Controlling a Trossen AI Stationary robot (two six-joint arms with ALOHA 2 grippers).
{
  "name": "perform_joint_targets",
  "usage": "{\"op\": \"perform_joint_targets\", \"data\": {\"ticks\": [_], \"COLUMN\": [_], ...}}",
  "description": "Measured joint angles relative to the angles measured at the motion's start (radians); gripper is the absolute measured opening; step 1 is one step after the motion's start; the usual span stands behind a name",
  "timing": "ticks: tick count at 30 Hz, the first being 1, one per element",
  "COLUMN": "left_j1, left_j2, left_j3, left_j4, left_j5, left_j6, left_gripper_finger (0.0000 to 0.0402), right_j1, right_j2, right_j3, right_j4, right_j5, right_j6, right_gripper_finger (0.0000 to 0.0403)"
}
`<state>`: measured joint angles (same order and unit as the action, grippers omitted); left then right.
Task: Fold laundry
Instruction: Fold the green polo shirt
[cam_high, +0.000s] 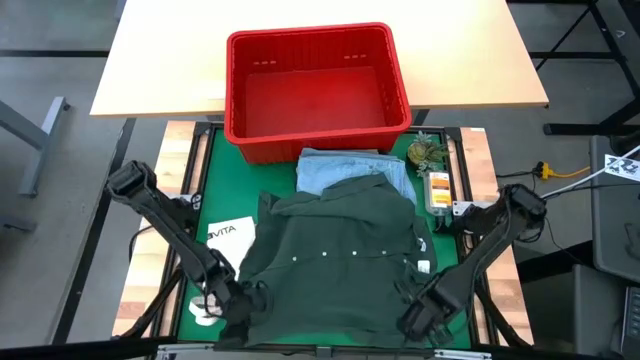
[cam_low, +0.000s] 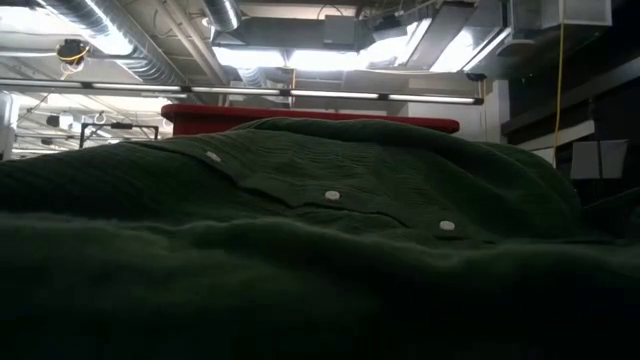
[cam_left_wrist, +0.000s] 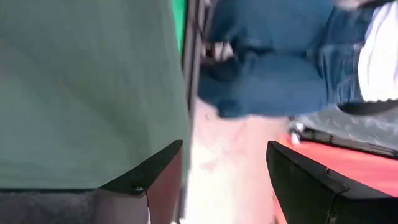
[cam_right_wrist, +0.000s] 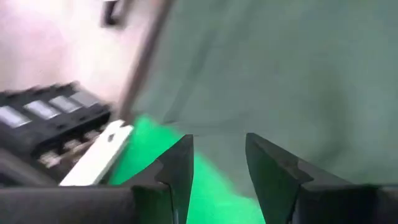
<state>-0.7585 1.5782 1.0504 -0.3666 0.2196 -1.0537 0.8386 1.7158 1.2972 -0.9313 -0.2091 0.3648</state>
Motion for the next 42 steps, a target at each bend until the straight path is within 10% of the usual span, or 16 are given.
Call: {"op": "perform_joint_targets", "data": {"ticks": [13,28,42], "left_j1": [0.242,0.522,0.576], "left_j2": [-0.254,-0.314,-0.313], "left_j3": [0.0,0.0,0.0], "left_j4": [-0.117,-0.176,-0.187], "left_j5": [-0.182,-0.183,-0.181], "left_j6": [0.333,0.608,0.726], "left_gripper_finger": [0.0223,0.0223,0.0223], "right_j1": [-0.36,-0.91,-1.057], "right_j2": [-0.234,-0.239,-0.203], "right_j3": [0.0,-0.001,-0.032], "right_j4": [-0.079,-0.164,-0.124], "right_j5": [0.553,0.427,0.319], "right_j6": [-0.331,-0.689,-0.849], "right_gripper_finger": [0.0147,0.0147,0.0147]}}
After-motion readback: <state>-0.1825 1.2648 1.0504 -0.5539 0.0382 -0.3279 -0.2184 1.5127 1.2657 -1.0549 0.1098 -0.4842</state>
